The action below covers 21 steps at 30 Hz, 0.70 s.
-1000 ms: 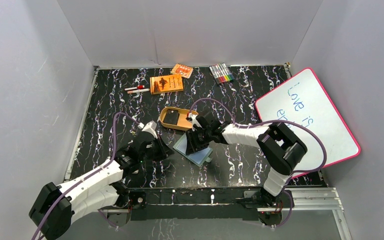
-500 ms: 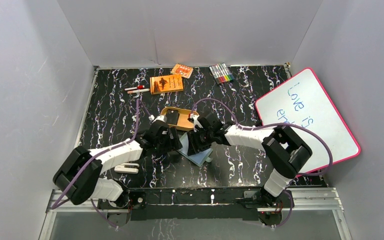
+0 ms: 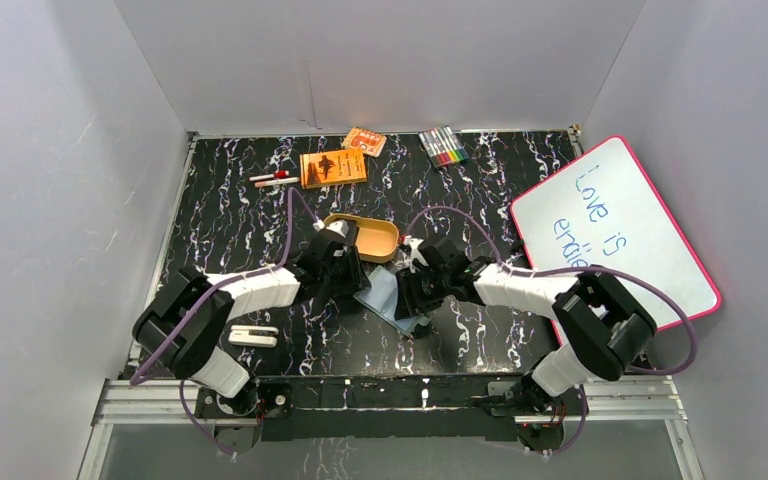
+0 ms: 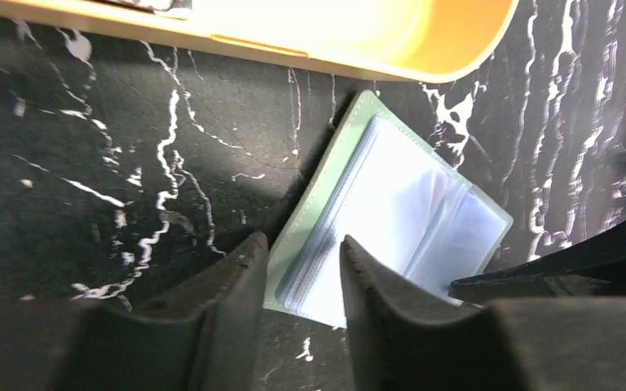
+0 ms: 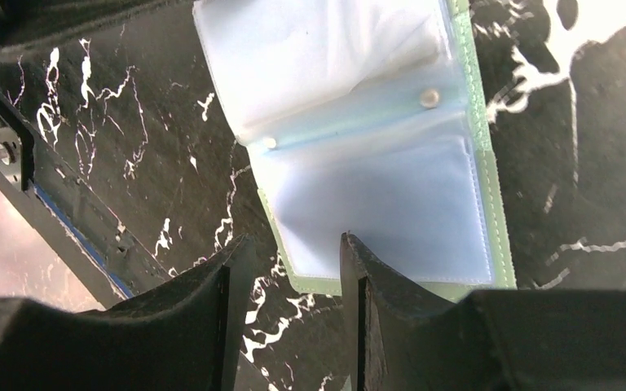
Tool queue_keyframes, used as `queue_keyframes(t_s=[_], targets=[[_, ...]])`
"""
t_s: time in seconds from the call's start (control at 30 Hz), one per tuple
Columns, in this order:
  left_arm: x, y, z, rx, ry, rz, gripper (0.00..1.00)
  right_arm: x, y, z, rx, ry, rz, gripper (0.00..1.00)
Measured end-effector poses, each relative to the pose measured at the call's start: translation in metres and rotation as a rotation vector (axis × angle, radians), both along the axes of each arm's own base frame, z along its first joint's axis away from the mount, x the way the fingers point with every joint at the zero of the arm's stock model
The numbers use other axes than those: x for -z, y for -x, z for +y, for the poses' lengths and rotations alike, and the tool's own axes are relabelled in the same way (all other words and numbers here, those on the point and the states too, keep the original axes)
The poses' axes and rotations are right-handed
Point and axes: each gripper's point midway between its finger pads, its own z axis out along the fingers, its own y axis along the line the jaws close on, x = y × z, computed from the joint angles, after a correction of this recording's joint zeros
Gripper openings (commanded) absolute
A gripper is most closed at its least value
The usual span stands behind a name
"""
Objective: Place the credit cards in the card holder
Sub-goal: Open the card holder at the center of the board.
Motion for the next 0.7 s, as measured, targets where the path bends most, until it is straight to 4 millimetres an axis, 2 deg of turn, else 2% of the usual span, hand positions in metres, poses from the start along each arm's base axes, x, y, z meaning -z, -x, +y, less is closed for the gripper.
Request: queue_keyframes(t_s=[0.13, 0.23, 0.5, 0.63, 0.7], targets=[[0.007, 0.008, -0.002, 0.021, 0.016, 0.031, 0.10, -0.004, 0.001, -0.012, 0.037, -0.008, -0.005, 0.53], [0.010, 0.016, -0.002, 0.029, 0.041, 0.045, 0.01, -0.008, -0.002, -0.019, 0.072, -0.013, -0.017, 0.55], [0.012, 0.041, 0.004, 0.025, 0.124, 0.070, 0.00, -0.025, -0.018, -0.035, 0.201, -0.018, -0.079, 0.62], [0.011, 0.053, 0.008, 0.022, 0.147, 0.079, 0.00, -0.045, -0.035, -0.046, 0.319, -0.041, -0.136, 0.63], [0.011, 0.057, 0.009, 0.023, 0.152, 0.083, 0.00, -0.048, -0.043, -0.053, 0.382, -0.040, -0.139, 0.63]])
